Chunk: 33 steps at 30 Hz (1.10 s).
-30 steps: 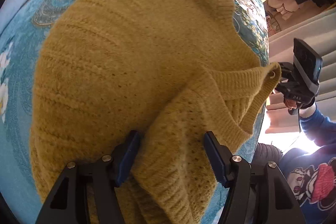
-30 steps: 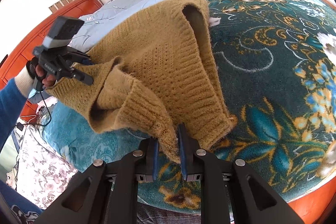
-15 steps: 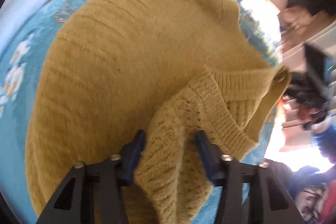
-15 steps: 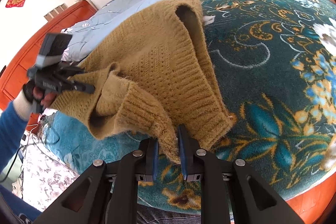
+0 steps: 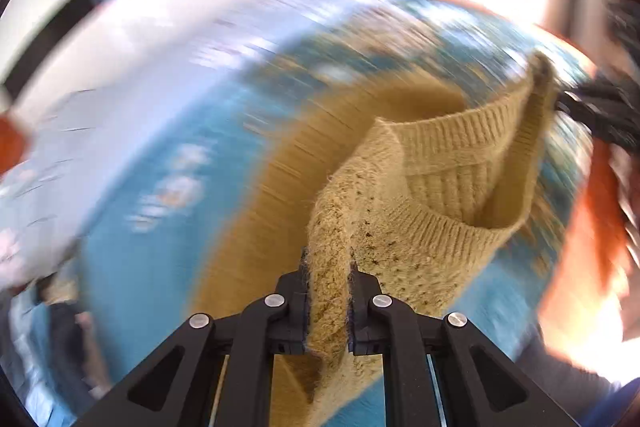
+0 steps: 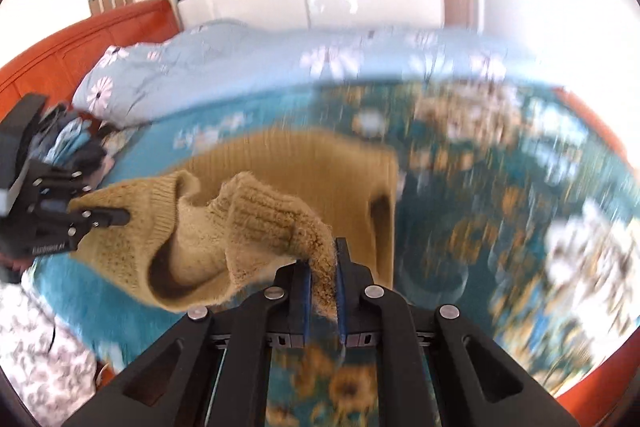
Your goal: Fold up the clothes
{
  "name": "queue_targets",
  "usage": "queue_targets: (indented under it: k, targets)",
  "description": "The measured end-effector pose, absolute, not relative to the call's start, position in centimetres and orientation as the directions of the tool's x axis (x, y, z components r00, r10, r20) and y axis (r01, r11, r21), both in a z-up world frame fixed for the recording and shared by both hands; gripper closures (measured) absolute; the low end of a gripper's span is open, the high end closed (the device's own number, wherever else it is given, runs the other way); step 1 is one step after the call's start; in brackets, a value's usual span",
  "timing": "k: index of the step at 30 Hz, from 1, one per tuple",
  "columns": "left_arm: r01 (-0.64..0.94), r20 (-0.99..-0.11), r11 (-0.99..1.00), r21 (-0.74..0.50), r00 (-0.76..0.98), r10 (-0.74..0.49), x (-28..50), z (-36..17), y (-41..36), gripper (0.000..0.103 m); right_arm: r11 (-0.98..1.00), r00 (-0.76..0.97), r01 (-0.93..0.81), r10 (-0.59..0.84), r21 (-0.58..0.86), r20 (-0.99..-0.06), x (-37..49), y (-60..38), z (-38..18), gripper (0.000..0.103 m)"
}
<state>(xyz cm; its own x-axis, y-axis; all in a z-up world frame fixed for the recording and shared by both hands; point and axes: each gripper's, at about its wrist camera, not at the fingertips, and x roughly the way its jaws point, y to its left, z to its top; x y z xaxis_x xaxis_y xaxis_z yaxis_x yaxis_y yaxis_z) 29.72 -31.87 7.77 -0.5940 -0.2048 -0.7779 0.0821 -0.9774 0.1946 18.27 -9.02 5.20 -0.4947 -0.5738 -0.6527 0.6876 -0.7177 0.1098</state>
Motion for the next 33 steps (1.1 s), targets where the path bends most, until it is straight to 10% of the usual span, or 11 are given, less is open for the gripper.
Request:
queue_targets:
  k: [12,24,33]
  targets:
    - [0.385,-0.482,-0.914,0.129,-0.781,-0.397,36.2,24.4,-38.1,0.090,-0.747,-0.674,0.665,-0.614,0.024,-0.411,19.8,-12.7,23.6,0.094]
    - [0.397,-0.200,-0.904,0.158,-0.884,-0.423,47.4,35.4,-33.1,0.090,-0.732,-0.731,0.677,-0.656,-0.074,-0.189,26.8,-9.2,32.9,0.094]
    - [0.322,-0.146,-0.939,0.121,-0.930,-0.338,50.6,38.7,-33.4,0.090,-0.704,-0.718,0.688,-0.696,-0.174,-0.020,31.0,-7.4,37.2,0.094]
